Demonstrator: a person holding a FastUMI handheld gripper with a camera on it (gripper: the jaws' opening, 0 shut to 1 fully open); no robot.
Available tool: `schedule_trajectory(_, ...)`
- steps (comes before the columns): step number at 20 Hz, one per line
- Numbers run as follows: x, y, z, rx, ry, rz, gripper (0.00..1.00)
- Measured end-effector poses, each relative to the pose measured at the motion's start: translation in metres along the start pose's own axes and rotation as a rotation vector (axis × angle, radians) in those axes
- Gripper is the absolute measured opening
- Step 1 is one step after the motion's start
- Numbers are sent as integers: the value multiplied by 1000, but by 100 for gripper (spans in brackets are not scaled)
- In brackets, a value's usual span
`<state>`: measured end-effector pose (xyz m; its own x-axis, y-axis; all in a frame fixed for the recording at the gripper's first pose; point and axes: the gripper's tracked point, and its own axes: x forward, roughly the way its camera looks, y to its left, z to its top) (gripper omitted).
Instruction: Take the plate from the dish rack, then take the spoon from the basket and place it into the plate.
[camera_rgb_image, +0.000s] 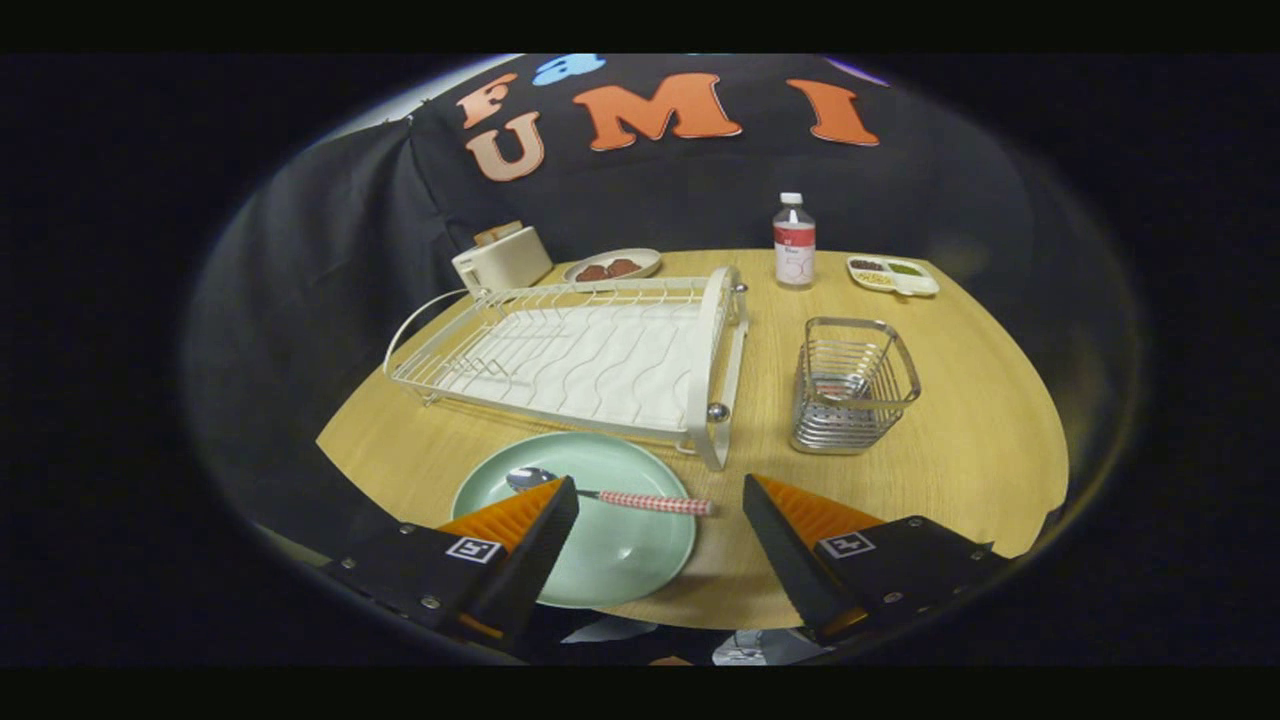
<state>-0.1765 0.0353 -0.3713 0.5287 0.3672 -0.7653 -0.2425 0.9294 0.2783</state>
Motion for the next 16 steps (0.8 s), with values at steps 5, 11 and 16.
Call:
schedule_trajectory(5,-31,-6,74,-8,-181,-43,99)
schedule_trajectory(11,-84,-17,176,-56,-482,-133,99)
schedule_trajectory(16,-110,-28,215,-120,-608,-229,99)
